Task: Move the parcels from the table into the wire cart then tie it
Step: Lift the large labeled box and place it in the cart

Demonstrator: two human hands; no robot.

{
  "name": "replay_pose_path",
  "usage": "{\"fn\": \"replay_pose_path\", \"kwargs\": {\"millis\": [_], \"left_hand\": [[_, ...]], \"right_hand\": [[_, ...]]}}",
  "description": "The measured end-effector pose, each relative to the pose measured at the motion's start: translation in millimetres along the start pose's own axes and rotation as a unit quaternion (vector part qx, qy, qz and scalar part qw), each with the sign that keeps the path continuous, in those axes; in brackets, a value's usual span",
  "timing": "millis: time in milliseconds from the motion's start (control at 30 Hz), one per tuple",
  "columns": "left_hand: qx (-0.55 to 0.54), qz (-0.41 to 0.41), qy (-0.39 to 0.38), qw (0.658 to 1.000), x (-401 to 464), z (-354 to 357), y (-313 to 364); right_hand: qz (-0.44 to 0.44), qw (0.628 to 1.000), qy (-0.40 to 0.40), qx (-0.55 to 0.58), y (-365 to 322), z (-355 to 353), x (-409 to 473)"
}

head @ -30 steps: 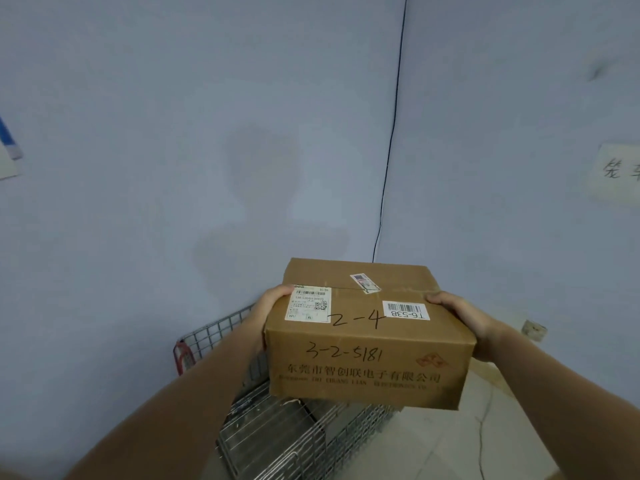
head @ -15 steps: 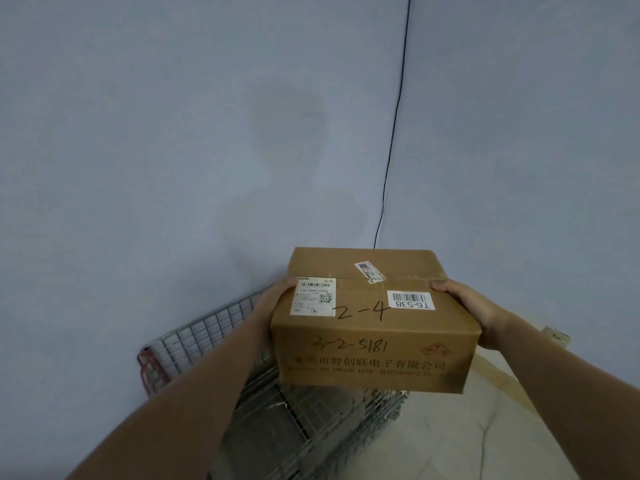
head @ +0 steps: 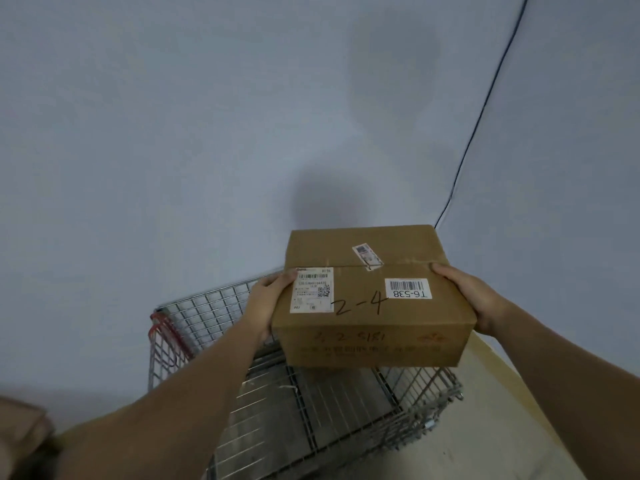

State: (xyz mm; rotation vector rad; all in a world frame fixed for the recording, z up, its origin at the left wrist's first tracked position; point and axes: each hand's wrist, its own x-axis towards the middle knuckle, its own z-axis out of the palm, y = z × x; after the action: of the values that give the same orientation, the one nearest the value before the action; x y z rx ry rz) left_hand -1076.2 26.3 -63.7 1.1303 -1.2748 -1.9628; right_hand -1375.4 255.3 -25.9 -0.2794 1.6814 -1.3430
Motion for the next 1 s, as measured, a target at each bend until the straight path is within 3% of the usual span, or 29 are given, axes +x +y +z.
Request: {"fn": "replay_pose_path", "kwargs": {"millis": [367, 667, 1000], "left_hand": [[0.009, -0.051, 0.103, 0.993, 106, -3, -48], [0.018, -0.117, 0.204, 0.972, 110, -4, -128], [0.048, -0.214, 0.270, 0.937, 98, -22, -259]], "right_hand": [[0.060, 0.993, -0.046, -0.090, 12, -2, 155], [0.149, 0.972, -0.152, -0.101, 69, -17, 250], [0.208, 0.949, -0.182, -0.149, 175, -4, 309]]}}
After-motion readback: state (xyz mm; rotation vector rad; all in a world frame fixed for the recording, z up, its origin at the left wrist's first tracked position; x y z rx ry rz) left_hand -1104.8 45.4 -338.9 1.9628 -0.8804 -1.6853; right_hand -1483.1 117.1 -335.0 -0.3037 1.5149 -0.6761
